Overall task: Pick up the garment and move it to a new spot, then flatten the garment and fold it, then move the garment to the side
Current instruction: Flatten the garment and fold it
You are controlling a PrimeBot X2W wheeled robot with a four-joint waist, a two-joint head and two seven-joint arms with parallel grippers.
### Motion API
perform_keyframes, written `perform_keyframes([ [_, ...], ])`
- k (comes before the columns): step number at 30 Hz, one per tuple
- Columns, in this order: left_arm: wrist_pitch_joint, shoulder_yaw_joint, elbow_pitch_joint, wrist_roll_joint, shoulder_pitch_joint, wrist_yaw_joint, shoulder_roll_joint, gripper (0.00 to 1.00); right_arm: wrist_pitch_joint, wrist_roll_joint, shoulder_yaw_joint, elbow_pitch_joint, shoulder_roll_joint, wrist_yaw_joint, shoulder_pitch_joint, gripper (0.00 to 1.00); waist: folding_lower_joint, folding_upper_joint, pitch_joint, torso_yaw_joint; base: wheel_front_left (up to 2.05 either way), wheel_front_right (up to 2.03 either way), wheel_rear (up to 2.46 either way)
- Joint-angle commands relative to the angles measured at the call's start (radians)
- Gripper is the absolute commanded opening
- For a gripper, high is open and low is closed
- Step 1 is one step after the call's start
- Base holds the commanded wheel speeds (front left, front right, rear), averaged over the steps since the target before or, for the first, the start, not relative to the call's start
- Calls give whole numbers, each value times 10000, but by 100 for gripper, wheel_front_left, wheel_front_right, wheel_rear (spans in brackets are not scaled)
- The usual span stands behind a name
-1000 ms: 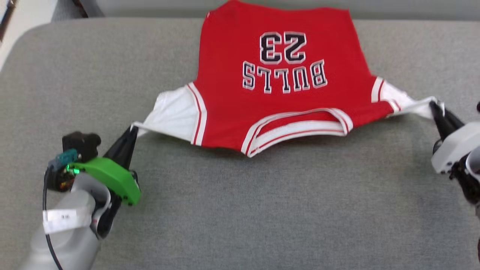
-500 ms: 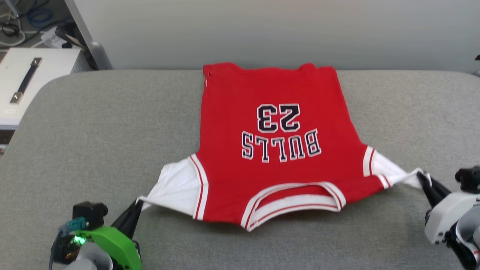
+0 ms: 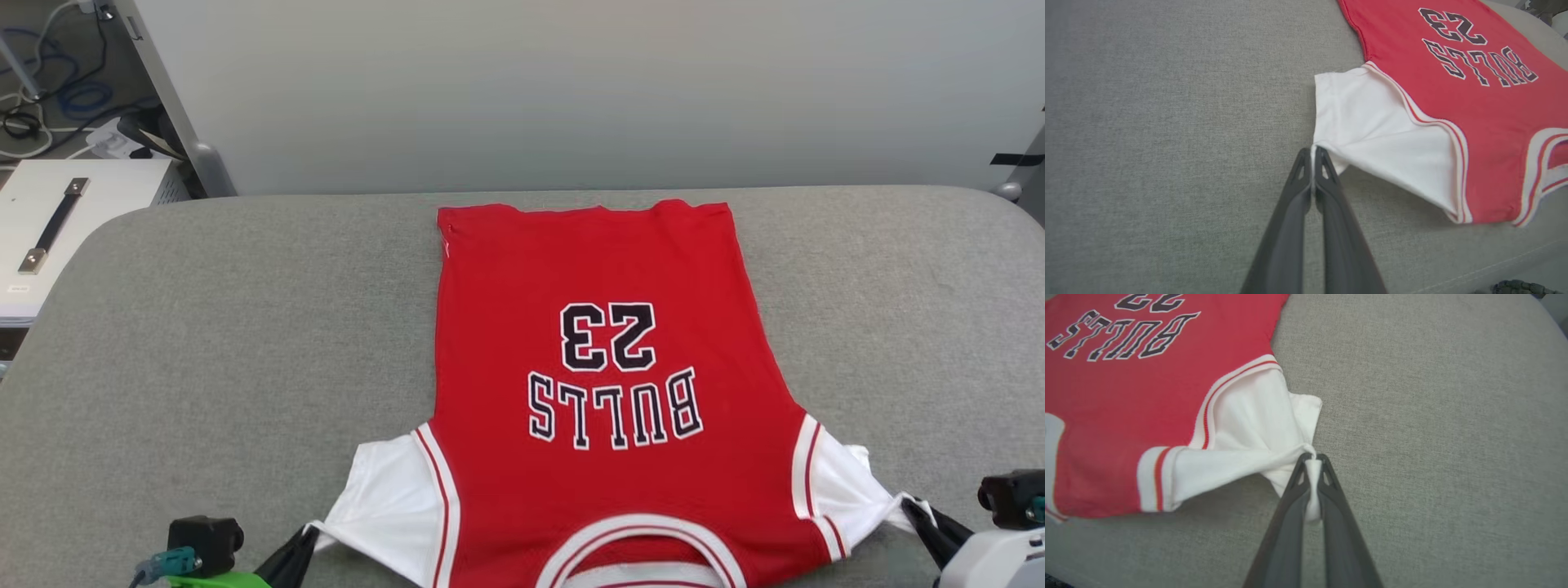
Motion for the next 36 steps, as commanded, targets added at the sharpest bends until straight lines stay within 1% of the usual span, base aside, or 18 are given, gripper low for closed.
perform_keyframes([
  [1, 119, 32, -257, -145, 209, 166, 143, 0, 179, -131, -225, -193, -136, -19, 268, 0, 2, 0, 73, 2, 0, 0, 0],
  [4, 461, 135, -721, -484, 391, 470, 58, 0, 512, -383, -808, -588, -96, -19, 746, 0, 2, 0, 219, 88, 0, 0, 0],
  [7, 658, 59, -1057, -501, 344, 591, -13, 0, 835, -525, -1313, -1012, 90, -19, 1103, 0, 2, 0, 402, 141, 0, 0, 0],
  [8, 731, 22, -1152, -516, 317, 617, -57, 0, 939, -591, -1493, -1186, 138, -19, 1203, 46, 2, 0, 474, 164, 0, 0, 0],
  [9, 779, 0, -1226, -516, 283, 641, -82, 0, 1039, -643, -1628, -1323, 165, -19, 1262, 81, 2, 0, 544, 184, 0, 0, 0],
  [10, 862, -41, -1320, -498, 229, 663, -91, 0, 1248, -648, -1836, -1443, 212, -19, 1320, 100, 2, 0, 643, 211, 0, 0, 0],
  [13, 1221, -104, -1589, -596, 119, 747, -108, 0, 2011, -628, -2229, -1863, 280, -19, 1419, 100, 2, 0, 908, 308, 0, 0, 0],
  [15, 1514, -109, -1909, -686, 38, 834, -62, 0, 2540, -395, -2569, -2345, 362, -19, 1399, 100, 2, 0, 1168, 379, 0, 0, 0],
  [17, 1841, -158, -2342, -677, -70, 935, 53, 0, 3208, -203, -2905, -2899, 289, -19, 1331, 100, 2, 0, 1481, 489, 0, 0, 0],
  [21, 2701, -317, -3438, -697, -256, 1222, 289, 0, 5167, 244, -3862, -3992, 120, -19, 953, 100, 2, 0, 2142, 801, 0, 0, 0],
  [23, 3118, -392, -4015, -687, -320, 1396, 431, 0, 6183, 404, -4333, -4583, 120, -19, 500, 100, 2, 0, 2509, 967, 0, 0, 0],
  [26, 3638, -501, -4786, -566, -508, 1625, 620, 0, 7976, 601, -4861, -5204, 159, -19, -515, 100, 2, 0, 3141, 1273, 0, 0, 0],
  [29, 3992, -624, -5348, -423, -764, 1741, 670, 0, 9525, 712, -5286, -5324, 415, -19, -1886, 100, 2, 0, 3762, 1611, 0, 0, 0],
  [31, 4158, -683, -5643, -335, -940, 1808, 659, 0, 10564, 569, -5372, -5173, 623, -19, -2941, 100, 2, 0, 4180, 1812, 0, 0, 0],
  [33, 4313, -759, -5851, -261, -1112, 1855, 614, 0, 11454, 171, -5401, -4838, 855, -19, -4182, 100, 2, 0, 4578, 2042, 0, 0, 0],
  [36, 4409, -872, -5972, -87, -1387, 1833, 541, 0, 12222, -480, -5404, -4293, 1040, -19, -5683, 100, 2, 0, 5079, 2396, 0, 0, 0],
])
